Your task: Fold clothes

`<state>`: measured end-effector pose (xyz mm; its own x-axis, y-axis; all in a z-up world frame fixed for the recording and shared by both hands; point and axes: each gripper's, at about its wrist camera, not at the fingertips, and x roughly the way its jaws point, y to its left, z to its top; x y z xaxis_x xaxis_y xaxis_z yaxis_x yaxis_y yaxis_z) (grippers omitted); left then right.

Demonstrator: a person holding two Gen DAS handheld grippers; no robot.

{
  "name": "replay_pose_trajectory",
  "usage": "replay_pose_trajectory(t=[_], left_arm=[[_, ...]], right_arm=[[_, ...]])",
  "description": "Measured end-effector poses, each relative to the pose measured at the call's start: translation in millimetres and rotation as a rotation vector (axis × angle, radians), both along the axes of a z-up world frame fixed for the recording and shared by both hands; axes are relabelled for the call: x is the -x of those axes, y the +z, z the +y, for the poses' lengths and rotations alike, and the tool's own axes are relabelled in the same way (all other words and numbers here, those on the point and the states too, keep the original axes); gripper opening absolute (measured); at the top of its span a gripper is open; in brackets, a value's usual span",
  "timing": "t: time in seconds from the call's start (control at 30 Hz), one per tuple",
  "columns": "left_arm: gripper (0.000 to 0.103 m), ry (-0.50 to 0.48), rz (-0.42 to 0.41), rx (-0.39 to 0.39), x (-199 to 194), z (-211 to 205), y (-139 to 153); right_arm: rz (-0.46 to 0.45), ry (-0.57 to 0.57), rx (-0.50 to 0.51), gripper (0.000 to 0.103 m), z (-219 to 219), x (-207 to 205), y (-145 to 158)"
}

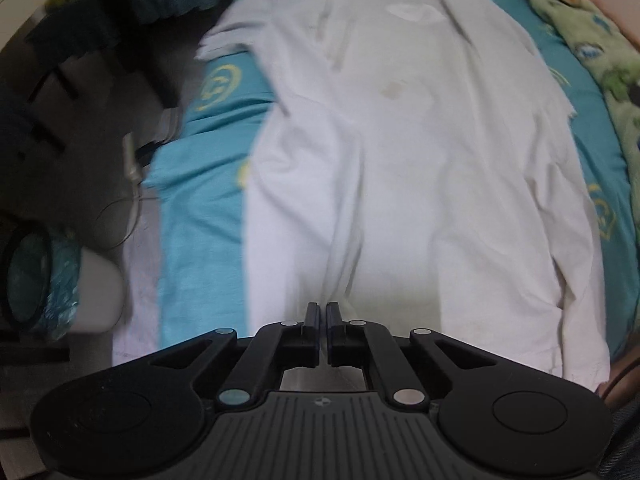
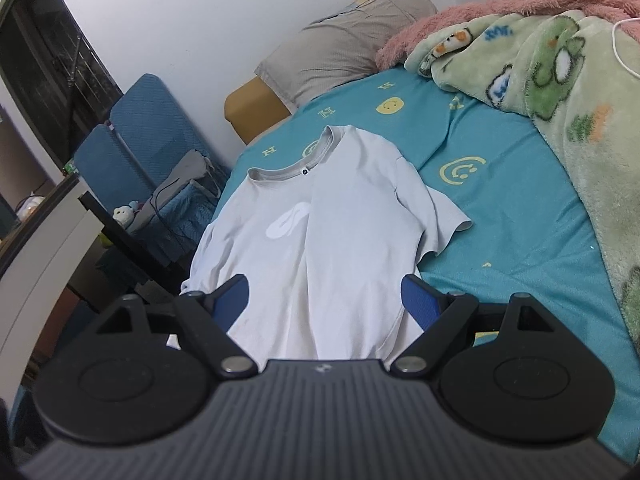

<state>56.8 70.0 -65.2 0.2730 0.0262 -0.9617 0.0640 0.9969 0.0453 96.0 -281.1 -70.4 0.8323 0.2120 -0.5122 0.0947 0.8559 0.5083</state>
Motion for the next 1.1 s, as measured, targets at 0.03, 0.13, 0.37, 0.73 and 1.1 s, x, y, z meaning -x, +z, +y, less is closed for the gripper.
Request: replay_pose_trajectory(t=[0.03, 0.13, 0.37, 0.73, 1.1], left_arm=[[0.003, 0.019, 0.006, -0.022, -3.1, 9.3, 1.8], [0.003, 0.087, 0.043, -0.146, -13.0, 38.8, -4.2], [0.017, 0.191, 0.008, -0.066, -22.2, 65.5, 3.8], [0.082, 0.054, -0.629, 0.147, -37.5, -41.5, 63.4], [0.096, 0.055, -0.631, 0.165, -97.2, -77.2, -49.5]], right_arm=[[-0.001, -0.001, 0.001, 0.085, 0.1, -0.7, 0.3], [-0.001, -0.001, 0.021, 0.085, 1.1, -1.3, 0.8], [0.014, -0.008, 0.050, 0.085, -0.1, 1.1, 1.0], [0.006, -0.023, 0.109, 0.085, 3.8, -7.0, -1.3], [-0.007, -0.186, 0.064, 0.079, -38.1, -56.8, -17.6]])
